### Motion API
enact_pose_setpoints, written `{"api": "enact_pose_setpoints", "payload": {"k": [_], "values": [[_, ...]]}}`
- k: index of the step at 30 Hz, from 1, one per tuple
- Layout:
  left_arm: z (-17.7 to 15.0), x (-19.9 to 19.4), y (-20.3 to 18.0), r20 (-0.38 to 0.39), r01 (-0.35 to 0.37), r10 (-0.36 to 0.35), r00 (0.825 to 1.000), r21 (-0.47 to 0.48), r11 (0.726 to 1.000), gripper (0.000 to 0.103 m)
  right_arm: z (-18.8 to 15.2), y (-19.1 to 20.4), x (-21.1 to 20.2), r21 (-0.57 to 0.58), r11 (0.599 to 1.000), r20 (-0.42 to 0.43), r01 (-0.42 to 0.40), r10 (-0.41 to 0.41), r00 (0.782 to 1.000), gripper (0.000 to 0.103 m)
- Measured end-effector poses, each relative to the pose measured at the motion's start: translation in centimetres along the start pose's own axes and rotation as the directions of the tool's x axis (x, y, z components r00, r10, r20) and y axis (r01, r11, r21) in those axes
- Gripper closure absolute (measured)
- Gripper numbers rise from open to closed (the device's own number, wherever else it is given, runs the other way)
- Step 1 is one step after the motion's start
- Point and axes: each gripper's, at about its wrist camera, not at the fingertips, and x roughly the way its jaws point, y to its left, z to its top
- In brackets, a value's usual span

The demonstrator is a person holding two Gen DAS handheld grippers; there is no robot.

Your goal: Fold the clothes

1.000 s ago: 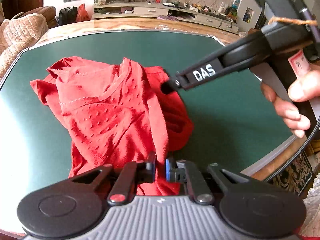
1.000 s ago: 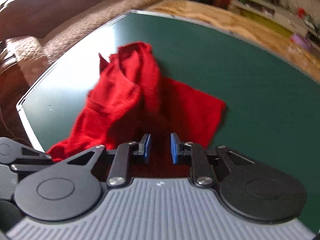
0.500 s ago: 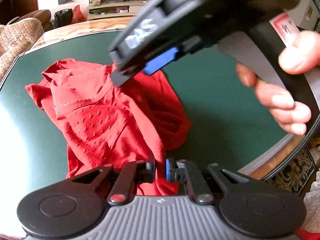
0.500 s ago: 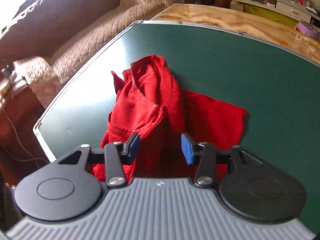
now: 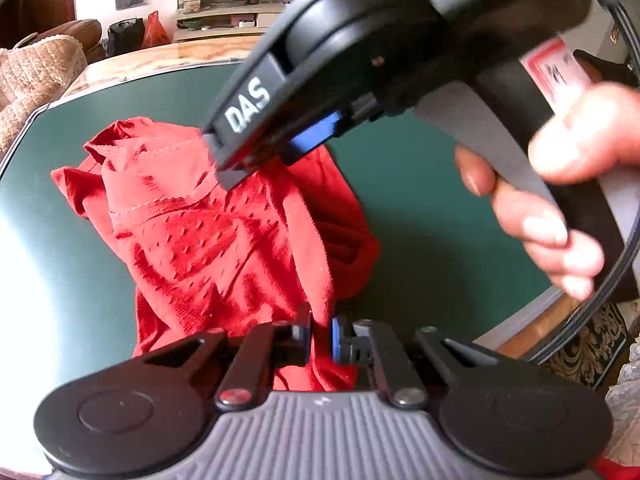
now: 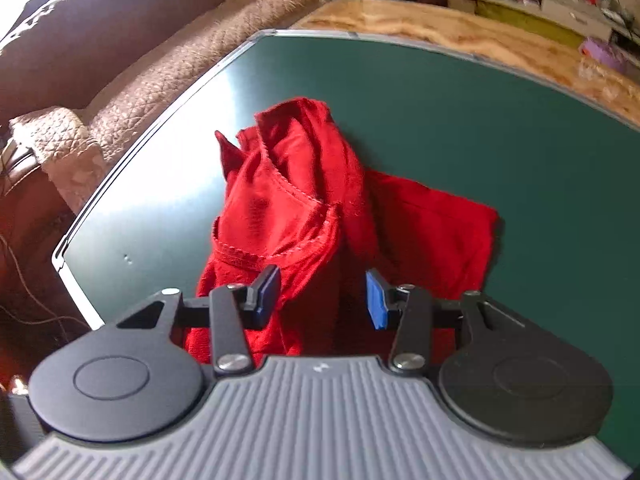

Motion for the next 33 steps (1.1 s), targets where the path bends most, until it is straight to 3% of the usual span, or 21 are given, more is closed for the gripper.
{"api": "enact_pose_setpoints", "payload": {"k": [1, 2, 3, 4, 5, 6, 10, 13, 18, 20, 22, 28, 30, 33], "values": [[0.0, -0.1, 0.1, -0.001, 0.001, -0.001, 1.000, -0.003, 1.000, 0.095, -0.2, 0.1, 0.0, -0.011, 1.000, 0.009, -0.007, 0.007, 1.000, 0.093], [-0.2, -0.2, 0.2, -0.002, 0.001, -0.001, 1.000, -0.008, 1.000, 0.094, -0.3, 0.2, -0.1, -0.012, 1.000, 0.010, -0.020, 0.020, 1.000, 0.093], [-0.3, -0.4, 0.4, 0.001, -0.002, 0.002, 1.000, -0.016, 1.000, 0.085, -0.4, 0.2, -0.4, -0.019, 0.999, 0.027, -0.037, 0.038, 0.999, 0.093], [-0.4, -0.6, 0.7, 0.005, -0.002, 0.002, 1.000, -0.030, 1.000, 0.076, -0.5, 0.3, -0.8, -0.026, 0.998, 0.043, -0.055, 0.057, 0.997, 0.093], [-0.5, -0.9, 1.1, 0.009, -0.008, 0.009, 1.000, -0.051, 0.999, 0.052, -0.5, 0.3, -1.0, -0.021, 0.994, 0.038, -0.106, 0.107, 0.994, 0.093], [-0.7, -1.2, 1.4, 0.020, -0.018, 0.019, 1.000, -0.069, 0.997, 0.038, -0.5, 0.3, -1.2, -0.017, 0.988, 0.032, -0.156, 0.156, 0.987, 0.093], [-1.1, -2.7, 2.2, 0.048, -0.064, 0.069, 0.996, -0.103, 0.993, 0.036, -0.2, 1.4, -0.4, -0.022, 0.943, -0.047, -0.332, 0.331, 0.943, 0.093], [-1.7, -3.8, 2.9, 0.060, -0.076, 0.085, 0.995, -0.143, 0.987, 0.033, -0.1, 3.1, 0.6, -0.028, 0.914, -0.107, -0.404, 0.399, 0.911, 0.093], [-3.3, -5.8, 5.7, 0.063, -0.077, 0.095, 0.994, -0.242, 0.967, 0.029, -0.4, 3.7, 1.6, -0.032, 0.916, -0.131, -0.399, 0.392, 0.910, 0.091], [-3.6, -6.2, 7.2, 0.044, -0.097, 0.114, 0.993, -0.276, 0.956, 0.028, -0.8, 3.1, 1.8, -0.003, 0.916, -0.136, -0.401, 0.396, 0.908, 0.080], [-3.7, -6.4, 8.4, 0.034, -0.106, 0.122, 0.992, -0.303, 0.947, 0.028, -1.0, 2.1, 2.1, 0.032, 0.912, -0.125, -0.410, 0.411, 0.903, 0.057], [-2.9, -6.1, 11.5, 0.054, -0.004, 0.029, 0.998, -0.416, 0.909, 0.027, -1.6, -0.8, 0.9, 0.101, 0.875, -0.038, -0.473, 0.479, 0.877, 0.056], [-2.8, -5.8, 12.6, 0.075, 0.048, -0.016, 0.997, -0.448, 0.893, 0.027, -1.6, -1.9, 0.4, 0.121, 0.880, 0.000, -0.460, 0.464, 0.886, 0.056], [-3.0, -5.6, 14.1, 0.106, 0.111, -0.066, 0.992, -0.506, 0.856, 0.025, -1.9, -2.3, 0.6, 0.110, 0.907, -0.025, -0.407, 0.412, 0.911, 0.056]]}}
